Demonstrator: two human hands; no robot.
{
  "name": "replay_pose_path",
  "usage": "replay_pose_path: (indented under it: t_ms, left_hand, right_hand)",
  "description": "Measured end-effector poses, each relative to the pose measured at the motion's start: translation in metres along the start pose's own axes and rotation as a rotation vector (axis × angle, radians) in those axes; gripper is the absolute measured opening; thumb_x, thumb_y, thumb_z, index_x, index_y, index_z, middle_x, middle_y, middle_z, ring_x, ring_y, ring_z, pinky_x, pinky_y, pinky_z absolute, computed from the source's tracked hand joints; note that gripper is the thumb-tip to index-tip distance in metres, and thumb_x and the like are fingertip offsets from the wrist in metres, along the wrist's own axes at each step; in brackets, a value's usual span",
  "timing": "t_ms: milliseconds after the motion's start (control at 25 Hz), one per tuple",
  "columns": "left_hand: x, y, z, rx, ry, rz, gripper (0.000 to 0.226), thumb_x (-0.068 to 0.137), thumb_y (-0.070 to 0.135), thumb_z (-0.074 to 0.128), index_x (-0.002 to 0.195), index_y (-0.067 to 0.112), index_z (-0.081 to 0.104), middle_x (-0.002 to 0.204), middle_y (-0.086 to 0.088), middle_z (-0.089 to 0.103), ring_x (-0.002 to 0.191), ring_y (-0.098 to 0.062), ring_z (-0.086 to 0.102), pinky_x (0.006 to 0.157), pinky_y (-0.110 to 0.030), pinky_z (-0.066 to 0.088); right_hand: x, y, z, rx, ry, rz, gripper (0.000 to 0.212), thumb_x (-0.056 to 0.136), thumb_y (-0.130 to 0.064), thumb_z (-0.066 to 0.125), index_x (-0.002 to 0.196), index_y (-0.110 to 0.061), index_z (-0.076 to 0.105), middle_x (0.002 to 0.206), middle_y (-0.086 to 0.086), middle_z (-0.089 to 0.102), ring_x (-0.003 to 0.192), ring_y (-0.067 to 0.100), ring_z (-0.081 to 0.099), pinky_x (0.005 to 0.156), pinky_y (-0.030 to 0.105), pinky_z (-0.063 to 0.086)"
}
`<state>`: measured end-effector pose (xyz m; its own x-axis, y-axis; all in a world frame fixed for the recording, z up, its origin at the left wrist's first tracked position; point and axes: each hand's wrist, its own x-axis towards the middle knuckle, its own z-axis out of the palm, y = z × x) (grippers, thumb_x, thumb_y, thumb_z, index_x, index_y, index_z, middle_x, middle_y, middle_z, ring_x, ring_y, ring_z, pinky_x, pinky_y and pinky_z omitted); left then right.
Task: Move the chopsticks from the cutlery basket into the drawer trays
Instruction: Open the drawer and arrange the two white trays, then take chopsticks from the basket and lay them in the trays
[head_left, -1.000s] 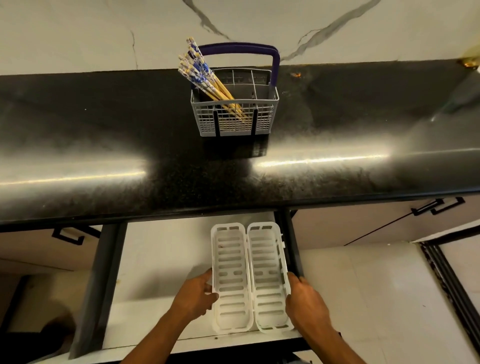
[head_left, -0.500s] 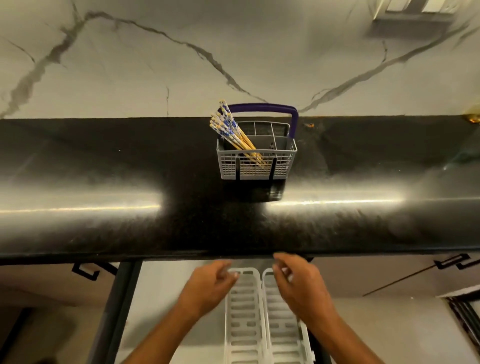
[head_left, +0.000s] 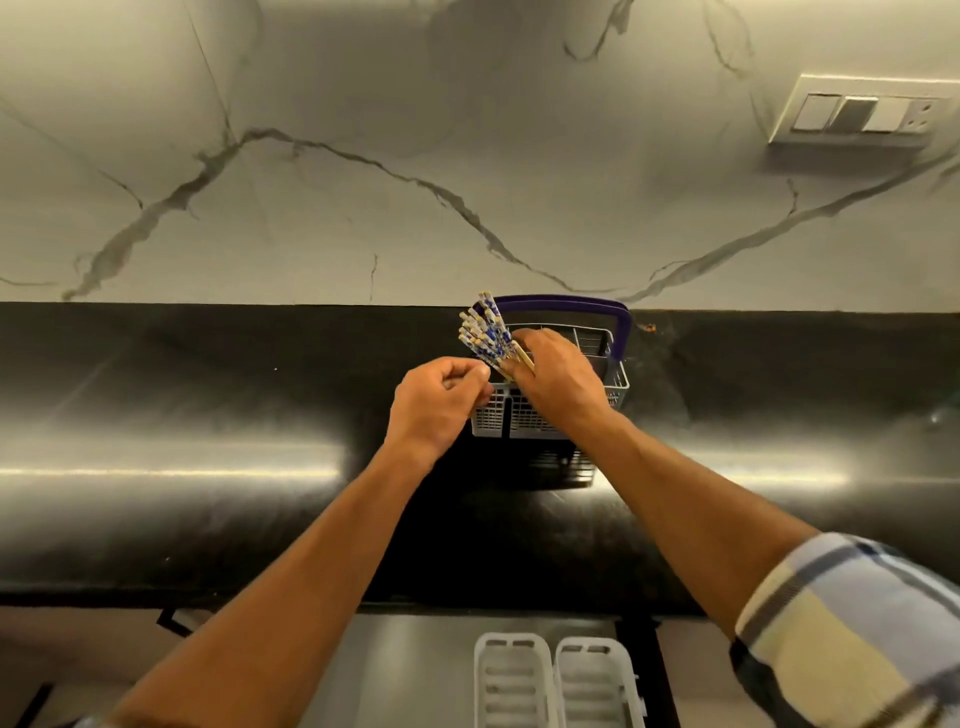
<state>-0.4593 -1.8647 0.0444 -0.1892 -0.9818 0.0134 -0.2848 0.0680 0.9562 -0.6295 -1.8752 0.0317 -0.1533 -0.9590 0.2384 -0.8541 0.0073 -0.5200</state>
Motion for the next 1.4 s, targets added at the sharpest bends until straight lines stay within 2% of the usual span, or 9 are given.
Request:
replay_pose_path:
  t_ms: [280,480,640,720,800,1000,1080,1240,1400]
  left_hand:
    - [0.001,-0.014,-0.012,-0.083,0.004,-0.094,0.017,0.095,0.022,0.062,0.106,0.013,0.071,0.09,-0.002,0.078,0.085,-0.012,0.075,0.081,-0.033,0.062]
    - [0.004,-0.006,-0.02,-0.158,-0.001,-0.122,0.021,0.098,0.018,0.056,0.116,0.013,0.065,0.093,-0.004,0.077,0.089,-0.016,0.075,0.086,-0.037,0.06]
    - [0.007,0.013,-0.021,-0.206,-0.041,-0.055,0.027,0.101,0.015,0.049,0.125,0.01,0.06,0.101,-0.007,0.075,0.096,-0.02,0.074,0.089,-0.038,0.059]
    - [0.009,0.029,-0.022,-0.244,-0.092,0.013,0.03,0.099,0.017,0.053,0.129,0.018,0.056,0.108,-0.004,0.074,0.101,-0.021,0.072,0.092,-0.039,0.058]
    - [0.014,0.048,-0.023,-0.163,-0.116,0.135,0.036,0.097,0.024,0.058,0.133,0.024,0.053,0.111,0.002,0.073,0.103,-0.016,0.07,0.096,-0.04,0.056]
    - [0.013,0.124,-0.009,0.162,-0.092,0.405,0.042,0.102,0.035,0.046,0.142,0.024,0.049,0.143,0.001,0.056,0.129,-0.013,0.054,0.112,-0.032,0.039]
    - [0.005,0.145,0.003,0.184,-0.169,0.427,0.037,0.102,0.031,0.046,0.136,0.021,0.056,0.134,0.0,0.064,0.122,-0.013,0.059,0.11,-0.032,0.042]
    - [-0.02,0.142,0.026,-0.017,-0.382,0.334,0.028,0.1,0.021,0.053,0.125,0.014,0.064,0.109,-0.002,0.075,0.096,-0.011,0.073,0.091,-0.032,0.058]
    - [-0.041,0.123,0.038,-0.102,-0.563,0.242,0.028,0.101,0.015,0.05,0.125,0.009,0.063,0.109,-0.009,0.075,0.096,-0.015,0.074,0.083,-0.025,0.059]
  right_hand:
    - [0.023,-0.004,0.0,0.081,0.027,-0.116,0.04,0.097,-0.035,0.055,0.13,-0.013,0.061,0.115,0.004,0.065,0.104,0.019,0.06,0.09,0.036,0.052]
    - [0.026,-0.008,-0.016,0.256,0.017,0.005,0.027,0.092,-0.034,0.064,0.113,-0.018,0.073,0.087,-0.005,0.072,0.071,0.006,0.062,0.066,0.027,0.049]
    - [0.03,-0.017,-0.05,0.396,0.049,-0.012,0.024,0.091,-0.029,0.066,0.111,-0.018,0.073,0.086,0.0,0.075,0.05,-0.003,0.057,0.057,0.022,0.05]
    - [0.034,-0.03,-0.081,0.491,0.1,-0.033,0.022,0.091,-0.025,0.067,0.109,-0.015,0.073,0.095,0.002,0.076,0.066,-0.001,0.068,0.064,0.023,0.057]
    - [0.036,-0.044,-0.115,0.567,0.153,-0.072,0.019,0.091,-0.022,0.067,0.106,-0.013,0.073,0.099,0.008,0.076,0.087,0.021,0.073,0.075,0.033,0.061]
    - [0.019,-0.076,-0.19,0.744,0.191,-0.151,0.022,0.092,-0.016,0.065,0.105,0.0,0.071,0.096,0.017,0.074,0.082,0.023,0.071,0.075,0.036,0.063]
    - [0.005,-0.081,-0.203,0.757,0.154,-0.163,0.022,0.092,-0.014,0.065,0.106,0.002,0.071,0.094,0.017,0.073,0.081,0.025,0.071,0.073,0.033,0.063]
    - [-0.023,-0.069,-0.208,0.709,0.119,-0.116,0.015,0.09,-0.016,0.067,0.1,-0.006,0.074,0.092,0.018,0.075,0.082,0.031,0.072,0.073,0.032,0.063]
    - [-0.053,-0.045,-0.202,0.652,0.057,-0.031,0.023,0.089,-0.024,0.068,0.102,-0.007,0.075,0.091,0.01,0.077,0.085,0.019,0.072,0.078,0.026,0.059]
